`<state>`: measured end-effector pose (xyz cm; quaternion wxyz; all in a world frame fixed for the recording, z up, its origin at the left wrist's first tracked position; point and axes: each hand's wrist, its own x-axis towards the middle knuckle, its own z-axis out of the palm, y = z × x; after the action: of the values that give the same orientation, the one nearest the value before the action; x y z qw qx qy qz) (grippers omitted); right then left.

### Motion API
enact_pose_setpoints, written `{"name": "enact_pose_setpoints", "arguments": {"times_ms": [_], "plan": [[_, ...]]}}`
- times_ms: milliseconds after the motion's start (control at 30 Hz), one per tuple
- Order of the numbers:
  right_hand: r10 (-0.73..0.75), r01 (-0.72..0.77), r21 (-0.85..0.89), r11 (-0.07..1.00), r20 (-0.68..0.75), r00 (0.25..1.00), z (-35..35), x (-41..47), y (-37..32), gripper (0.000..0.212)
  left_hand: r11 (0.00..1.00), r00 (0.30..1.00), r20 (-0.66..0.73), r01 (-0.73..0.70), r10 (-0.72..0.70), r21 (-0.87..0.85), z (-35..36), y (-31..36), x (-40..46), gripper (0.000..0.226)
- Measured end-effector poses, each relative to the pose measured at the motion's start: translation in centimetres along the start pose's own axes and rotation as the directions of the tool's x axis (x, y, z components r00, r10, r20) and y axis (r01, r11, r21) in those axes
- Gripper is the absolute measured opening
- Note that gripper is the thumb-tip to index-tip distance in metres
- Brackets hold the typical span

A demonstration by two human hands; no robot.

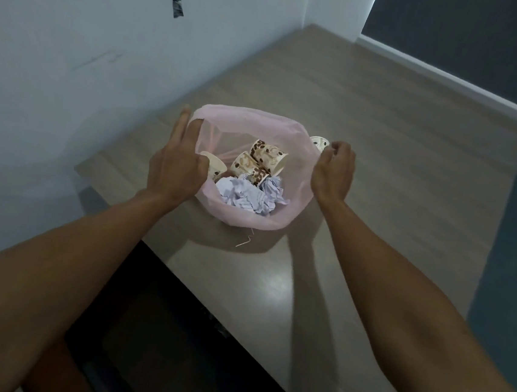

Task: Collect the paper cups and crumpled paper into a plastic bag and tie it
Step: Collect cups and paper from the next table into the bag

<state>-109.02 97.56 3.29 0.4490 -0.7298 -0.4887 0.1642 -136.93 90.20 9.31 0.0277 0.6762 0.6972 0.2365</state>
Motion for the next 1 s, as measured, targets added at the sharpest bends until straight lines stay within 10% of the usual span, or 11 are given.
{"name": "enact_pose_setpoints", "arguments": {"times_ms": [333, 567, 800, 1000], "plan": [[0.361, -0.293, -0.229, 0.928, 0.362, 0.860, 6.6, 10.1, 5.8, 0.087, 0.981, 0.966, -0.228, -0.155, 0.125, -0.120, 5.4, -1.7, -0.3, 0.073], [0.390, -0.387, -0.058, 0.920, 0.231, 0.891, 8.2, 9.7, 6.8, 0.067, 0.986, 0.979, -0.182, -0.115, 0.092, -0.119, 5.4, -2.3, -0.2, 0.078], [0.008, 0.015, 0.336, 0.942, -0.066, 0.998, 2.4, 2.4, 0.1, 0.068, 0.983, 1.000, 0.017, 0.000, 0.003, -0.181, 3.0, -0.8, 0.8, 0.086], [-0.305, 0.251, 0.322, 0.913, 0.131, 0.943, 0.9, -6.4, -3.0, 0.067, 0.988, 0.982, 0.183, 0.065, -0.039, -0.142, 0.4, 0.2, 1.8, 0.091]]}}
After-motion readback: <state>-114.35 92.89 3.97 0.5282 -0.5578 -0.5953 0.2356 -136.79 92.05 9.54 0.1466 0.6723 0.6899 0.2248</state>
